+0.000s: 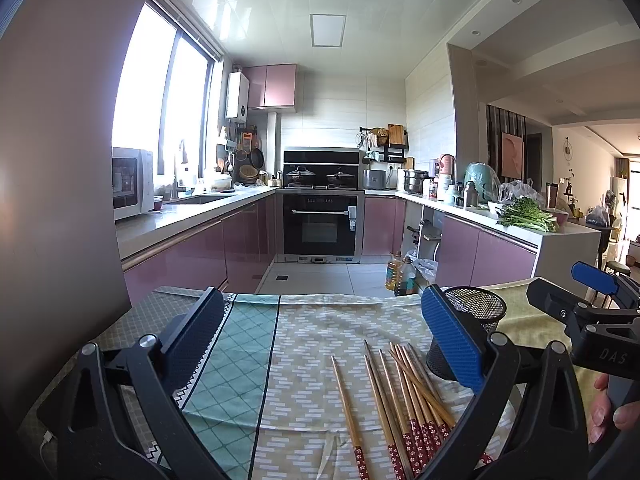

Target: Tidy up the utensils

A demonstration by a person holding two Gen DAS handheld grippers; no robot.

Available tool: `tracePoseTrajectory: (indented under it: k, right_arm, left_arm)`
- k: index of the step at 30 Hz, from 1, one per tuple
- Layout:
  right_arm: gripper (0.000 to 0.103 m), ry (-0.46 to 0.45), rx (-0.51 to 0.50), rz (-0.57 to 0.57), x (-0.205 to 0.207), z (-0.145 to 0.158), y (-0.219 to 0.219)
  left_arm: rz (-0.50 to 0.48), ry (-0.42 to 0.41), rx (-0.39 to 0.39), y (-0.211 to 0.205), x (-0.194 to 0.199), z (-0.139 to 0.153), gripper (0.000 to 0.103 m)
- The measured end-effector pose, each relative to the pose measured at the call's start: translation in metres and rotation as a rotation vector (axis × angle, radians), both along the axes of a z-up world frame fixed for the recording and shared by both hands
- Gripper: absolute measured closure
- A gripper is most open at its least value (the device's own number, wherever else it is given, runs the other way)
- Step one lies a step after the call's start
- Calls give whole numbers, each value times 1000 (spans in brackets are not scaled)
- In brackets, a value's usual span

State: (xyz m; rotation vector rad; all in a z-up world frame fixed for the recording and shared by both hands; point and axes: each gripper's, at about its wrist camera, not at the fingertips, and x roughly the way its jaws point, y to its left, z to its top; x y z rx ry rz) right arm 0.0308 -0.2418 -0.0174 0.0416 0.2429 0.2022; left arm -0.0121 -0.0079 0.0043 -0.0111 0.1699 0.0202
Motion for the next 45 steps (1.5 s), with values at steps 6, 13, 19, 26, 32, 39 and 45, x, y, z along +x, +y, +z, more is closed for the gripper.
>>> tracePoseTrajectory:
  k: [6, 13, 19, 26, 32, 39, 45]
  right_arm:
    - [6, 0, 0, -1, 0, -1, 0]
    - [6, 4, 0, -1, 1, -1, 0]
    - [6, 32, 3, 27, 3, -5, 0]
    - [19, 150, -38, 142, 16, -22, 14]
    - [44, 311, -64, 255, 38, -45, 33]
    - [68, 486, -81, 360, 65, -76, 57]
    - [73, 560, -105, 366, 82, -87, 67]
  left_arm:
    - [0, 0, 1, 0, 0, 0, 6]
    - [0, 4, 2, -1, 0, -1, 6]
    - [-16, 44, 10, 1, 5, -7, 6]
    - [-44, 188, 32, 4, 28, -23, 6]
    - [-111, 375, 34, 12, 56, -46, 14]
    - [-177, 562, -10, 17, 91, -81, 41]
    - [-230, 643, -27, 11, 110, -98, 55]
